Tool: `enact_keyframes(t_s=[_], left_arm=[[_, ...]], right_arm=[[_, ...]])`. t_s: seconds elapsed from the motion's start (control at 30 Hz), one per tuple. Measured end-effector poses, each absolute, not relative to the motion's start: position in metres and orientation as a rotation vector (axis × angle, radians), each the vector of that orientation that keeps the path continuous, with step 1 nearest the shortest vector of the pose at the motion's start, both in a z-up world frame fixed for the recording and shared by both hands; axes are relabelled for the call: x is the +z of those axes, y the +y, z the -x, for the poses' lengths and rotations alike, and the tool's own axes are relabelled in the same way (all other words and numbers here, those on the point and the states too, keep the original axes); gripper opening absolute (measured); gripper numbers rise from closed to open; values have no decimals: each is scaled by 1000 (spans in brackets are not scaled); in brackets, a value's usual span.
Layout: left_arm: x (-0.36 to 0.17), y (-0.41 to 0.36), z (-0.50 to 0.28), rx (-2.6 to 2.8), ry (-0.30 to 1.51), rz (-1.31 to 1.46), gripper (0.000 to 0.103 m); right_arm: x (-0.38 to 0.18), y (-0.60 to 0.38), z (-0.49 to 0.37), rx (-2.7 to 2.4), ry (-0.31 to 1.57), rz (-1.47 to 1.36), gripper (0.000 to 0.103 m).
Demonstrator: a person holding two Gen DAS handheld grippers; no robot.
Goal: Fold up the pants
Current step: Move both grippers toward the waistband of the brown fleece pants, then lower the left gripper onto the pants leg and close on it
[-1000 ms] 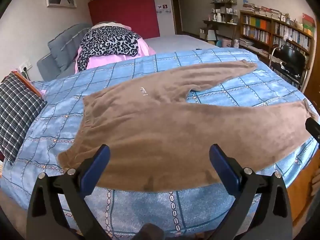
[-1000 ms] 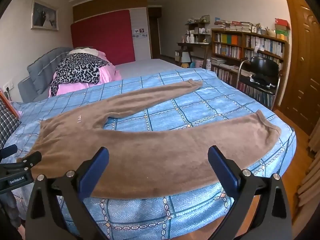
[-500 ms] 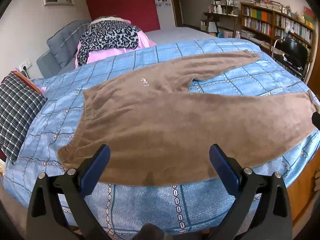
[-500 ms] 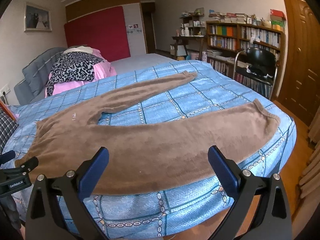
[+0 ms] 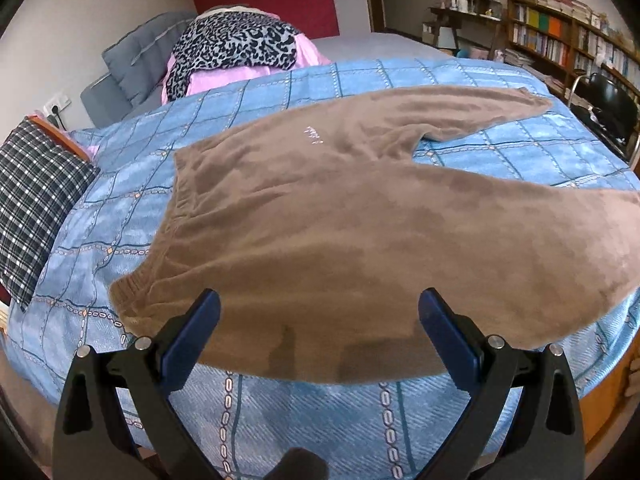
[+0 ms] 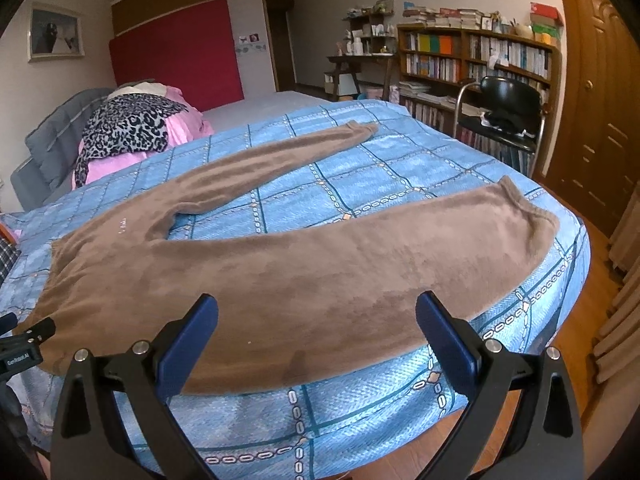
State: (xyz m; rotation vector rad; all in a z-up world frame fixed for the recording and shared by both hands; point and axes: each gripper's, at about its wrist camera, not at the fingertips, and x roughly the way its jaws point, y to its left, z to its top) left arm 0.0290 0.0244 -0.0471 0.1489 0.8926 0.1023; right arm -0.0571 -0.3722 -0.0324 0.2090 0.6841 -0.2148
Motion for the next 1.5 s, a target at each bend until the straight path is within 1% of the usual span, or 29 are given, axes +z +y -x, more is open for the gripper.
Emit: enact_keyframes(t_s=[0.43,0.83,1.5], left_arm=[[-68,71,-64,212,971,-91,101],[-62,126,-126,332,972,-30,101],[-59,131,-141,300,973,-10,101]], right_arm=[[-51,-384,24,-230,735,-225,98],[-43,-370,-22,-212,741,-189,98],[-40,-343,-45,-179,765,-165,98]])
